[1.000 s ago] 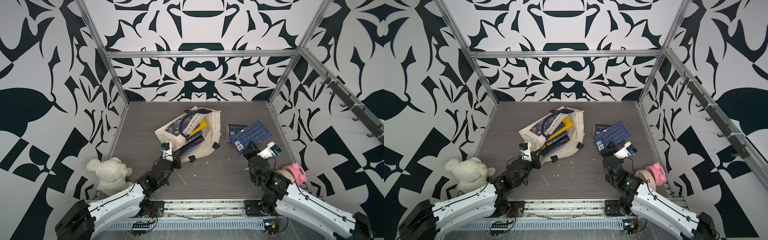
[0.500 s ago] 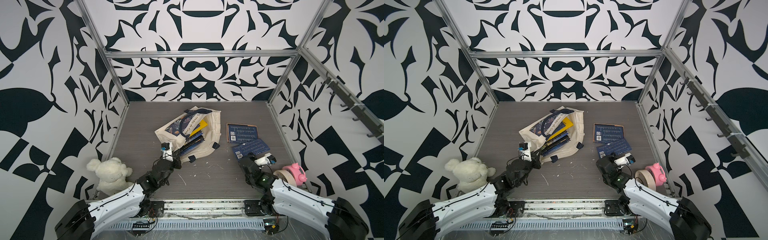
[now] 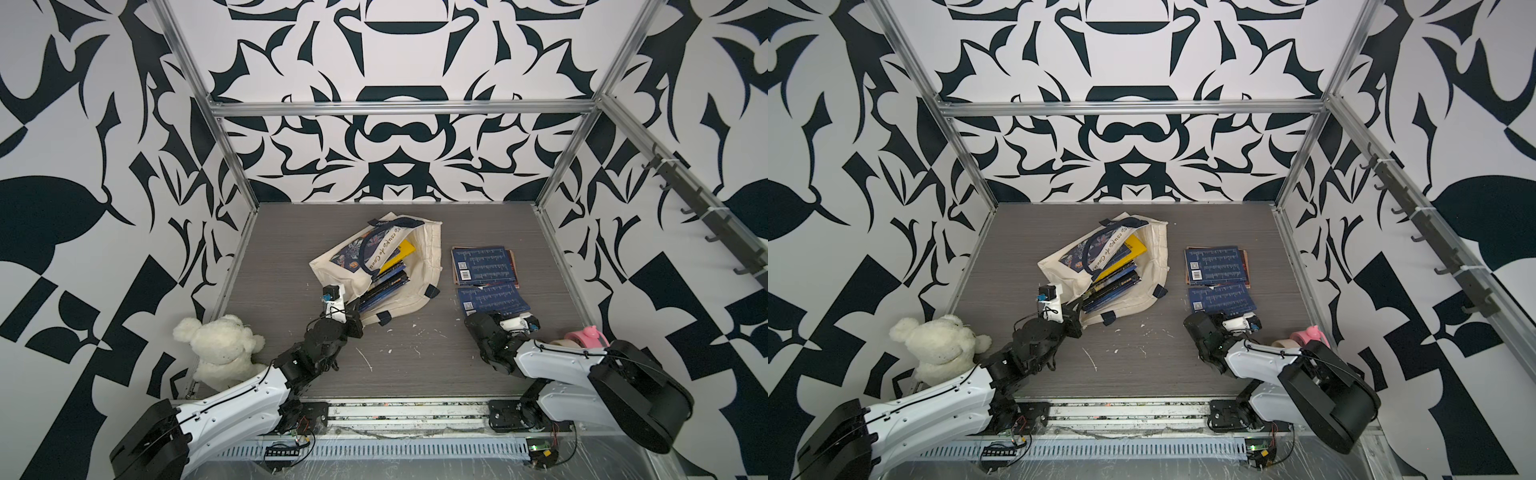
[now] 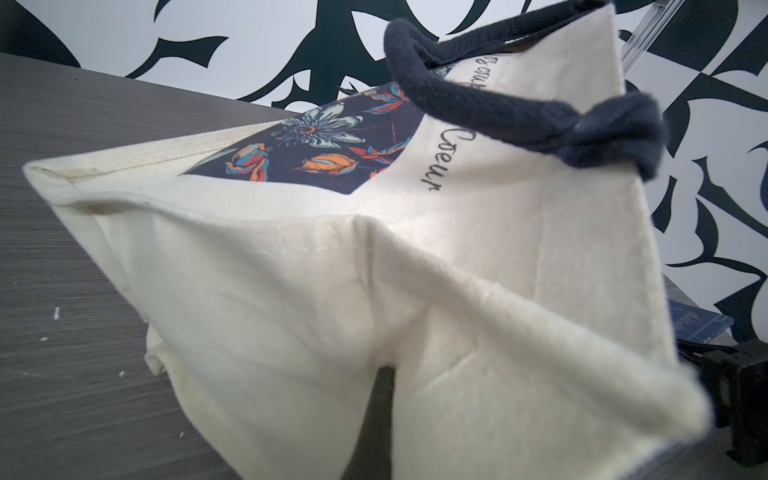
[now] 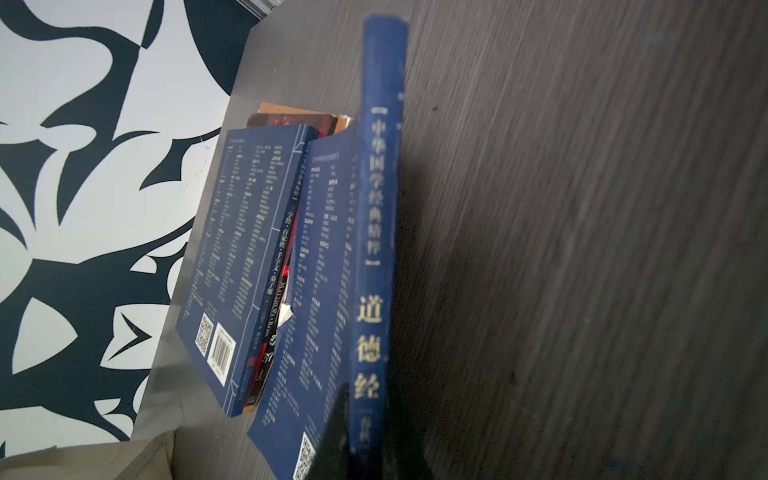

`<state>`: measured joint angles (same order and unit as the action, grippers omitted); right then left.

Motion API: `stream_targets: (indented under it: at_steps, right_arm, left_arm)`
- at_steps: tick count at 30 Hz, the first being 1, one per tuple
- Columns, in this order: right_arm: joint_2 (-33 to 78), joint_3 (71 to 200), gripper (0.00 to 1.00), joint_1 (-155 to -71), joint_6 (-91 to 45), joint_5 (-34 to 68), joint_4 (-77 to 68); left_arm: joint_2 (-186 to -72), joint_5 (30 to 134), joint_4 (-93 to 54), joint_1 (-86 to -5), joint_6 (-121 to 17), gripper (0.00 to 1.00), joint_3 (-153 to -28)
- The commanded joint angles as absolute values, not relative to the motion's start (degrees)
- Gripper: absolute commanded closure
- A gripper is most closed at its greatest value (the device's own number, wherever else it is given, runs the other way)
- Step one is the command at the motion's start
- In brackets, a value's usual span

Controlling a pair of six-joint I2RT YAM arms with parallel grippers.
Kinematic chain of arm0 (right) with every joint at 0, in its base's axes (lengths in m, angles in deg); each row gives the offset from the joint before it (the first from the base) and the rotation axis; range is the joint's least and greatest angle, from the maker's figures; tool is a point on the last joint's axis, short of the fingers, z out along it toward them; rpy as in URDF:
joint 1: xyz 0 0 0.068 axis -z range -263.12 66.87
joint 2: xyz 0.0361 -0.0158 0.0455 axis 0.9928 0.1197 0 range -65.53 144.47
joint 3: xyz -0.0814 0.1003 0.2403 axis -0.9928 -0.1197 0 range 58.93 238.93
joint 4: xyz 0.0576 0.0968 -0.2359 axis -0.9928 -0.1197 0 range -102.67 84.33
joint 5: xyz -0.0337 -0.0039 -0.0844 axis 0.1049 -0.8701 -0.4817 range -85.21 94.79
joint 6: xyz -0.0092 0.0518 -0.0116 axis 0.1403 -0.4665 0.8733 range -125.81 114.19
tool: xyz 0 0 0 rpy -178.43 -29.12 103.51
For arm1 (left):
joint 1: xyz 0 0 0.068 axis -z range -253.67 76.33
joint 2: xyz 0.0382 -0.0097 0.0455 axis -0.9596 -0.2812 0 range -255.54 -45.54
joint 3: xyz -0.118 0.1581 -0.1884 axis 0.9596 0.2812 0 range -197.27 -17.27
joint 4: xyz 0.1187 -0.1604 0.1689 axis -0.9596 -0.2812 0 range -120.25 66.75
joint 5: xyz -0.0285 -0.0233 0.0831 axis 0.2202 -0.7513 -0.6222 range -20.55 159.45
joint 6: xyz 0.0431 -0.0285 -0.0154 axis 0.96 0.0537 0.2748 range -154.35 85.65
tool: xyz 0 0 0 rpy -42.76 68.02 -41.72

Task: Take out the books from the canvas bag
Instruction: Place the book at the center of the board.

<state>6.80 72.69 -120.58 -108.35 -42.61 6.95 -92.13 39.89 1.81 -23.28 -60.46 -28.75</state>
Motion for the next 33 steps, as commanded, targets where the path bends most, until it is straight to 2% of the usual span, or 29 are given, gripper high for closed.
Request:
stream_targets:
  at_steps: [1,9,15,19,26,29,32,33]
  right_arm:
    - [8.9,75.6,0.94,-119.5,-109.5,-39.7,9.8]
    - [16.4,76.2,0.90,-114.6,-108.0,-32.9,18.1]
    - [17.4,76.0,0.75,-111.4,-105.5,-29.1,21.3]
    - [14.8,76.5,0.61,-110.1,-103.6,-26.6,18.0]
    - [5.6,77.2,0.25,-109.7,-101.5,-24.3,5.5]
    - [-0.3,78.3,0.15,-109.6,-99.1,-24.5,-2.1]
    - [-6.1,79.8,0.01,-109.7,-96.0,-25.0,-9.2]
    - [-8.0,80.0,0.01,-109.6,-93.7,-25.1,-9.7]
  left_arm:
    - [-92.1,40.1,5.1,-23.1,-60.5,1.00,-30.6]
    - [-92.0,40.1,5.1,-23.1,-60.4,1.00,-30.7]
    - [-92.0,40.1,5.1,-23.1,-60.4,1.00,-30.6]
    - [-92.0,40.2,5.1,-23.0,-60.4,1.00,-30.7]
    - [-91.7,40.4,4.9,-23.1,-60.4,1.00,-30.7]
    - [-91.7,40.5,4.9,-23.1,-60.4,1.00,-30.7]
    - [-91.7,40.8,4.9,-23.1,-60.3,1.00,-30.7]
    - [-91.7,40.9,5.0,-23.0,-60.2,1.00,-30.8]
